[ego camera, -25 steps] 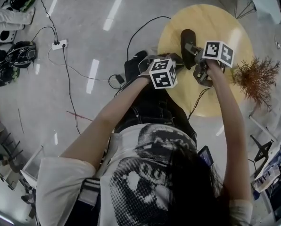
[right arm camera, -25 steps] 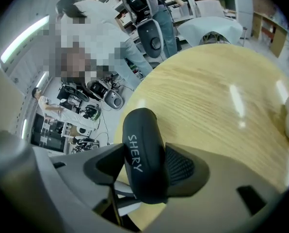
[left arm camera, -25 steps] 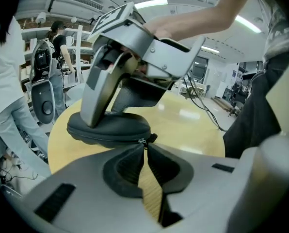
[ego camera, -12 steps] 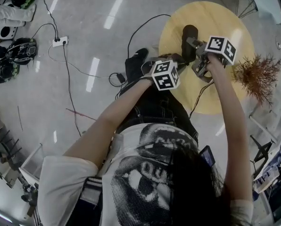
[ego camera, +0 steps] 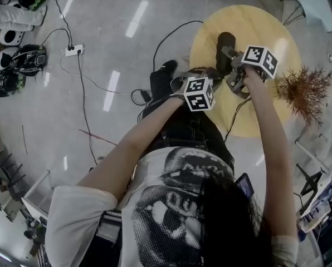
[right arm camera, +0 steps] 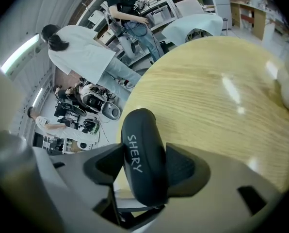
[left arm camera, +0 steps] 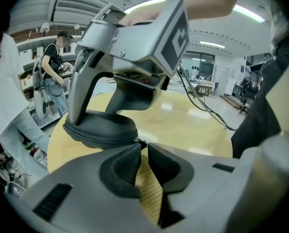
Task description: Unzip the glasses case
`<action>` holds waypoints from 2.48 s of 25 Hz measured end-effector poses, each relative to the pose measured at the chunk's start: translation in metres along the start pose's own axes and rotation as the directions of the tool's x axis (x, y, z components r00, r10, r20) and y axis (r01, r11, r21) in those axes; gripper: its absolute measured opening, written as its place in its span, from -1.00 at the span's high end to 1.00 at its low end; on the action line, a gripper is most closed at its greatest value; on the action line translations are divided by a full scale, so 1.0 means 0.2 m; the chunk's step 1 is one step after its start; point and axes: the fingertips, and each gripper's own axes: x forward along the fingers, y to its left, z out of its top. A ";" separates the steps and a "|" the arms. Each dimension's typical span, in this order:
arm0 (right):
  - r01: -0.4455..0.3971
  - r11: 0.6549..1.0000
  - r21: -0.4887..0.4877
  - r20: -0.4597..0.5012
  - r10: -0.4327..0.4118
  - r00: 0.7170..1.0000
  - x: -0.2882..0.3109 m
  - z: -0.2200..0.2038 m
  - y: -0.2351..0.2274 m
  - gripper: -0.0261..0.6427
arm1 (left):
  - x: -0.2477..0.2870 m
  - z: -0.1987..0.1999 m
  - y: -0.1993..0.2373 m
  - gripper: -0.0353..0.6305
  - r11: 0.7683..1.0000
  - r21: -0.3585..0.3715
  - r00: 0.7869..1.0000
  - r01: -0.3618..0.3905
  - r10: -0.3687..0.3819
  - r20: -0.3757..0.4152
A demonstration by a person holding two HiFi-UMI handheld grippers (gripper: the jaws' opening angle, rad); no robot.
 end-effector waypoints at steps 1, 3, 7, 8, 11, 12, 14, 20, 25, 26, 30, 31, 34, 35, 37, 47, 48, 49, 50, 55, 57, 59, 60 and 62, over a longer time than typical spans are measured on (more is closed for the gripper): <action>-0.004 1.000 -0.006 0.001 0.004 1.000 0.01 0.00 0.00 0.10 | 0.00 0.00 -0.01 0.77 1.000 0.004 1.000 0.018 -0.018 -0.005; -0.008 1.000 -0.016 -0.001 0.008 1.000 0.02 -0.01 0.00 0.07 | 0.00 -0.01 -0.04 0.64 0.998 0.000 0.998 0.058 -0.058 -0.016; 0.001 0.996 -0.088 -0.006 -0.001 1.000 0.03 -0.02 0.00 0.06 | -0.04 -0.03 -0.02 0.54 0.996 -0.078 0.999 0.042 -0.043 -0.012; -0.005 0.995 -0.101 -0.012 0.004 1.000 0.04 -0.02 0.01 0.05 | -0.06 -0.03 0.00 0.54 0.995 -0.098 1.000 0.024 -0.025 -0.011; -0.019 0.990 -0.142 -0.025 0.015 1.000 0.07 -0.03 0.01 0.03 | -0.14 -0.07 0.07 0.54 0.989 -0.144 0.999 -0.029 0.026 -0.018; -0.020 0.987 -0.162 -0.025 0.017 1.000 0.07 -0.03 0.01 0.03 | -0.17 -0.08 0.09 0.54 0.986 -0.159 0.999 -0.044 0.041 -0.018; -0.033 0.980 -0.196 -0.022 0.029 0.999 0.07 -0.04 0.02 0.03 | -0.22 -0.10 0.13 0.54 0.979 -0.192 0.998 -0.069 0.067 -0.014; -0.057 0.959 -0.279 0.027 0.068 0.997 -0.01 -0.06 0.01 0.06 | -0.31 -0.03 0.17 0.54 0.958 -0.273 0.995 -0.090 0.099 0.022; -0.135 0.955 -0.266 0.129 0.174 0.976 -0.11 -0.06 0.02 0.06 | -0.37 0.04 0.17 0.54 0.959 -0.269 0.995 -0.086 0.097 0.027; -0.150 0.952 -0.266 0.150 0.195 0.969 -0.13 -0.07 0.03 0.06 | -0.39 0.04 0.17 0.54 0.960 -0.268 0.995 -0.084 0.095 0.028; -0.185 0.939 -0.290 0.208 0.251 0.945 -0.20 -0.17 0.04 0.13 | -0.46 0.07 0.16 0.55 0.957 -0.277 0.994 -0.083 0.098 0.041; -0.192 0.935 -0.297 0.222 0.263 0.939 -0.23 -0.19 0.05 0.16 | -0.49 0.08 0.17 0.55 0.957 -0.279 0.994 -0.084 0.100 0.044; -0.206 0.928 -0.311 0.280 0.296 0.913 -0.33 -0.26 0.08 0.24 | -0.55 0.10 0.17 0.55 0.955 -0.286 0.995 -0.076 0.093 0.047; -0.207 0.925 -0.320 0.300 0.306 0.904 -0.35 -0.29 0.10 0.25 | -0.57 0.10 0.17 0.56 0.954 -0.292 0.995 -0.068 0.086 0.049; -0.202 0.914 -0.352 0.326 0.322 0.889 -0.41 -0.33 0.12 0.29 | -0.61 0.11 0.17 0.56 0.948 -0.315 0.996 -0.048 0.070 0.059; -0.064 0.915 -0.399 0.452 0.256 0.854 -0.57 -0.47 0.17 0.37 | -0.69 0.17 0.17 0.59 0.948 -0.304 0.989 0.096 -0.057 0.136; -0.050 0.920 -0.388 0.468 0.243 0.850 -0.57 -0.49 0.19 0.37 | -0.72 0.17 0.17 0.59 0.949 -0.293 0.987 0.114 -0.074 0.144; -0.037 0.925 -0.379 0.483 0.231 0.845 -0.57 -0.52 0.23 0.37 | -0.74 0.17 0.17 0.59 0.950 -0.281 0.984 0.133 -0.093 0.151; -0.025 0.928 -0.373 0.496 0.222 0.839 -0.56 -0.54 0.26 0.37 | -0.78 0.16 0.18 0.59 0.952 -0.267 0.981 0.150 -0.110 0.157; 0.058 0.942 -0.331 0.580 0.154 0.800 -0.59 -0.64 0.48 0.37 | -0.99 0.11 0.20 0.58 0.962 -0.164 0.965 0.217 -0.186 0.187; 0.073 0.948 -0.310 0.614 0.141 0.777 -0.57 -0.71 0.59 0.37 | -1.09 0.02 0.21 0.58 0.964 -0.134 0.961 0.230 -0.203 0.190; 0.086 0.952 -0.296 0.646 0.133 0.751 -0.52 -0.77 0.70 0.37 | -1.18 -0.08 0.24 0.58 0.966 -0.098 0.956 0.241 -0.219 0.194; 0.093 0.952 -0.291 0.659 0.129 0.741 -0.50 -0.79 0.76 0.37 | -1.22 -0.12 0.26 0.58 0.966 -0.080 0.954 0.245 -0.226 0.197; 0.116 0.954 -0.277 0.682 0.110 0.723 -0.49 -0.83 0.87 0.37 | -1.30 -0.16 0.29 0.58 0.966 -0.044 0.948 0.256 -0.242 0.207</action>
